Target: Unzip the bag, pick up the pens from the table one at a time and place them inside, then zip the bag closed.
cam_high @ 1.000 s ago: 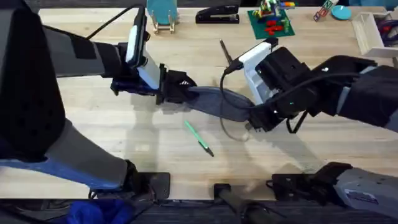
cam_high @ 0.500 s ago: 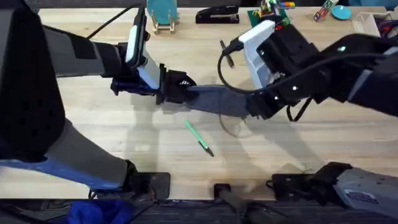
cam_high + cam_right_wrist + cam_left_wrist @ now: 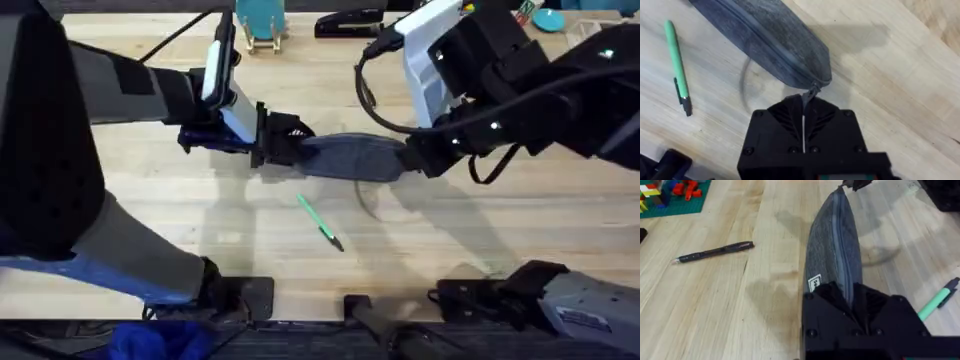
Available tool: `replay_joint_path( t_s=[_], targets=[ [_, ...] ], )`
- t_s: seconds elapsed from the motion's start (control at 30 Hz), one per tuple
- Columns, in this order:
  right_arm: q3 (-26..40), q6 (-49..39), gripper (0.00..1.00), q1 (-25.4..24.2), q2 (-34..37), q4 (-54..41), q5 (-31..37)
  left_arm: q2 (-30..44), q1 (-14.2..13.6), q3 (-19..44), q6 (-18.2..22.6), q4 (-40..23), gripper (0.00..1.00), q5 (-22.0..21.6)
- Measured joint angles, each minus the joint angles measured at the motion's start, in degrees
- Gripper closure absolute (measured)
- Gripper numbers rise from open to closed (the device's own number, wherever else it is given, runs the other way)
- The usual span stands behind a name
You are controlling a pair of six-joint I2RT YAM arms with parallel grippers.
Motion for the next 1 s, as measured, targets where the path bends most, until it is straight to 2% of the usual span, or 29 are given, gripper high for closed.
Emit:
replay_joint_path(
  t_s=[0.3, 1.0],
  targets=[
    [0.0, -1.6, 0.971, 0.5, 0.0, 1.3, 0.2, 0.0, 0.0, 0.0, 0.0, 0.0, 0.958, 0.0],
    [0.2, -4.9, 0.971, 10.2, 0.0, 12.9, 2.3, 0.0, 0.4, 0.1, 0.0, 0.0, 0.958, -0.1]
  ],
)
